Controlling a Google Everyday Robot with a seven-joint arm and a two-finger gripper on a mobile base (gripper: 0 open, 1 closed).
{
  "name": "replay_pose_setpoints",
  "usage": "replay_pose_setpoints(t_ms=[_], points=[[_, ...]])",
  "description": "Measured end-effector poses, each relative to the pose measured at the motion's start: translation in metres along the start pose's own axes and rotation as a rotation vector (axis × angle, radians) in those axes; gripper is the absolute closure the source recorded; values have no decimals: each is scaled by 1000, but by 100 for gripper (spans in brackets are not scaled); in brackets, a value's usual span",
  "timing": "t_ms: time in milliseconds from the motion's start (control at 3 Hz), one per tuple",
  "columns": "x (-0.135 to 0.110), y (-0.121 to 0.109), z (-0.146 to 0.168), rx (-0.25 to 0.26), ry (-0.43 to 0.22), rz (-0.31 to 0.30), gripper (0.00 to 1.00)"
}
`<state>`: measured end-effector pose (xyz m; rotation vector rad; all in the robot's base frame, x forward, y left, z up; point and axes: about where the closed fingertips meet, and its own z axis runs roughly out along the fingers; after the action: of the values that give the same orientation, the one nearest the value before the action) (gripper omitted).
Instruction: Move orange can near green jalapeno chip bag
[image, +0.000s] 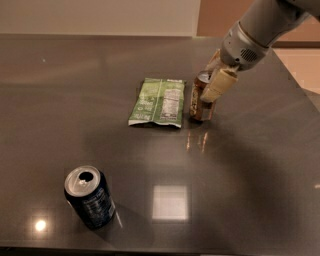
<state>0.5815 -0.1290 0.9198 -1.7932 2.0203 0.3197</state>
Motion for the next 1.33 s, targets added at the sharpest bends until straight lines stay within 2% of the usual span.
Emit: replay_pose_setpoints(t_ms=[333, 1333], points=[[-7, -1, 14, -20, 5, -18, 84], [-10, -5, 27, -32, 10, -31, 14]])
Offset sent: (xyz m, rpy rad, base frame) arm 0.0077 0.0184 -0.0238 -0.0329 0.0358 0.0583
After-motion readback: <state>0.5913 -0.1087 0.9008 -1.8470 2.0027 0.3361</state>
